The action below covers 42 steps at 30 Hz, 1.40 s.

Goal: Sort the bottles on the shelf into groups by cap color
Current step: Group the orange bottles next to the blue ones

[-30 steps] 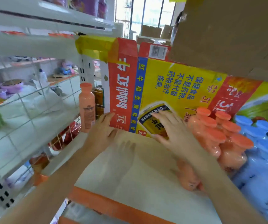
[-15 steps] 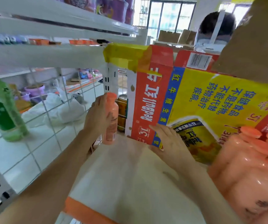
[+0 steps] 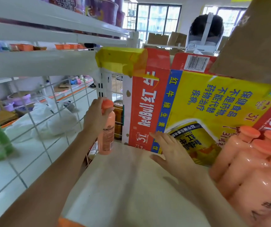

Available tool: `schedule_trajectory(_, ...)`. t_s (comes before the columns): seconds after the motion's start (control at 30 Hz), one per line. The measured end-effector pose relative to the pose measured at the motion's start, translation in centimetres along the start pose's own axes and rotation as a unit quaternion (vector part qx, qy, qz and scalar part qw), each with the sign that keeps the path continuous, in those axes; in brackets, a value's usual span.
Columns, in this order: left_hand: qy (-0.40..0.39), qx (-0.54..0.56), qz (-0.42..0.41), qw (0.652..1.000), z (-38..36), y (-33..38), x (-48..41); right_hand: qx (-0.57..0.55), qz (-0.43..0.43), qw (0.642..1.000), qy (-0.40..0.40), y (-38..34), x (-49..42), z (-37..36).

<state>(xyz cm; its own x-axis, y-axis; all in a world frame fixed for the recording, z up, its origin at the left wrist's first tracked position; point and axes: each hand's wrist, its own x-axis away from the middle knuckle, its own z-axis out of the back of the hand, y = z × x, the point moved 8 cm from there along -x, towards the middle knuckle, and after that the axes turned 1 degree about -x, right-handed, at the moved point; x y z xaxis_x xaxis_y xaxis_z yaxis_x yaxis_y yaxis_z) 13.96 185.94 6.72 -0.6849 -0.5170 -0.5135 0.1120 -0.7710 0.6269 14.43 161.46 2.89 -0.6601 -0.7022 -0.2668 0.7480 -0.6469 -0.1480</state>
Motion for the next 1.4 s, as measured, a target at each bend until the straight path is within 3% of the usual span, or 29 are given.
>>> schedule_trajectory(0.43,0.015,0.068,-0.021,0.997,0.5,2.3,4.0,-0.034,-0.029,0.999,0.006,0.4,5.2,0.3)
schedule_trajectory(0.63,-0.023,0.127,-0.042,0.991,0.1,6.3,8.0,-0.044,-0.067,0.996,0.027,1.3,9.4,-0.5)
schedule_trajectory(0.8,-0.062,0.171,-0.095,0.979,-0.5,9.8,11.6,-0.058,-0.102,0.993,0.003,1.9,13.5,-1.1)
schedule_trajectory(1.07,-0.134,0.231,-0.17,0.949,-2.7,16.1,17.1,-0.067,-0.139,0.988,0.031,3.9,18.8,-0.5)
schedule_trajectory(1.4,-0.219,0.272,-0.18,0.919,-5.8,24.1,23.2,-0.098,-0.182,0.978,0.029,7.8,24.4,1.5)
